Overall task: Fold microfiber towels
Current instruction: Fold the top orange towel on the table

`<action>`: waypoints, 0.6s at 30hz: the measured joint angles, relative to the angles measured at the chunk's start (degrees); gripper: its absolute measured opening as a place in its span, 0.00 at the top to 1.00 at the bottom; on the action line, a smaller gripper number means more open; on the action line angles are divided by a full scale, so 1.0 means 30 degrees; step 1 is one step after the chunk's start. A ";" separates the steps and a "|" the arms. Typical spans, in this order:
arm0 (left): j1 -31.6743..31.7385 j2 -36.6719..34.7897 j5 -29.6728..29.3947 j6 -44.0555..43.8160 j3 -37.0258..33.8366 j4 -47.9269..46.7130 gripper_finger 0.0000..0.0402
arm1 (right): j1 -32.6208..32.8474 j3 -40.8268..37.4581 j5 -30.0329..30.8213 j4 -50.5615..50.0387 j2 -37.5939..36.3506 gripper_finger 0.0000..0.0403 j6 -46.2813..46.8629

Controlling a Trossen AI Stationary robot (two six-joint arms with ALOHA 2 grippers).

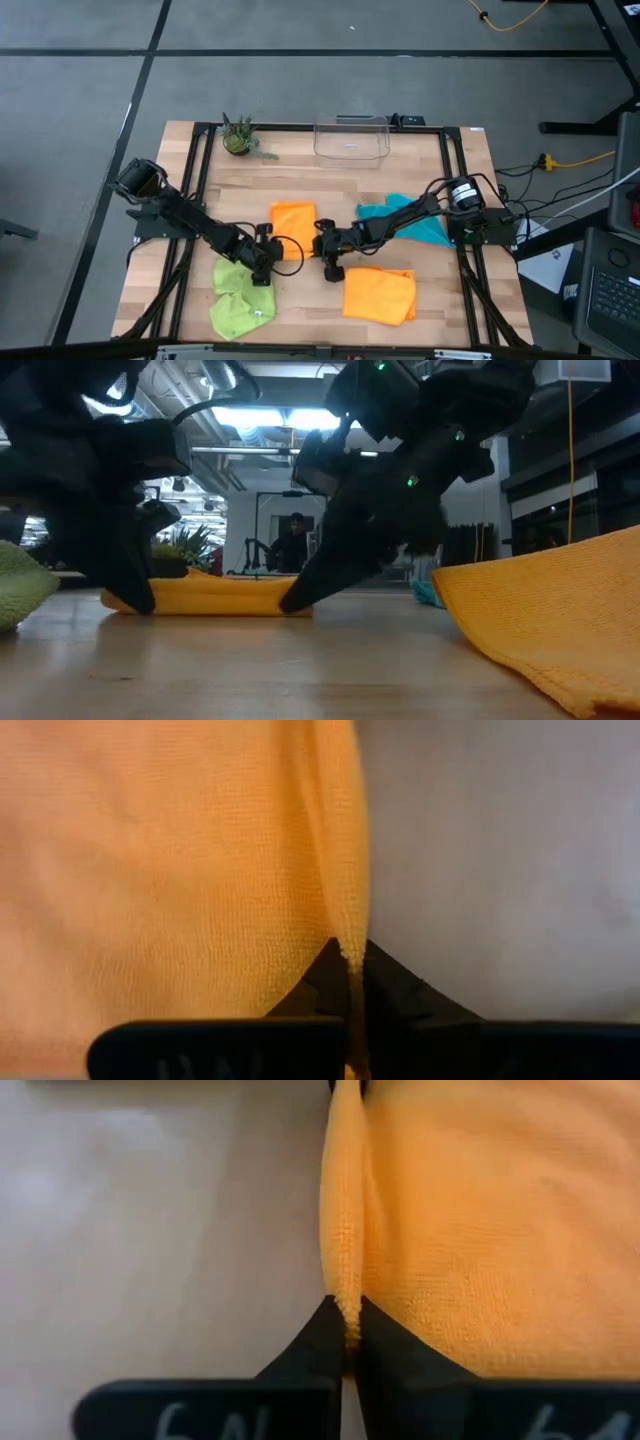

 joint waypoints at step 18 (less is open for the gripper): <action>0.0734 -0.2355 0.4883 0.1443 0.4458 -0.3835 1.00 | -0.0580 0.1267 -0.8415 -0.3245 -0.2850 0.98 0.4157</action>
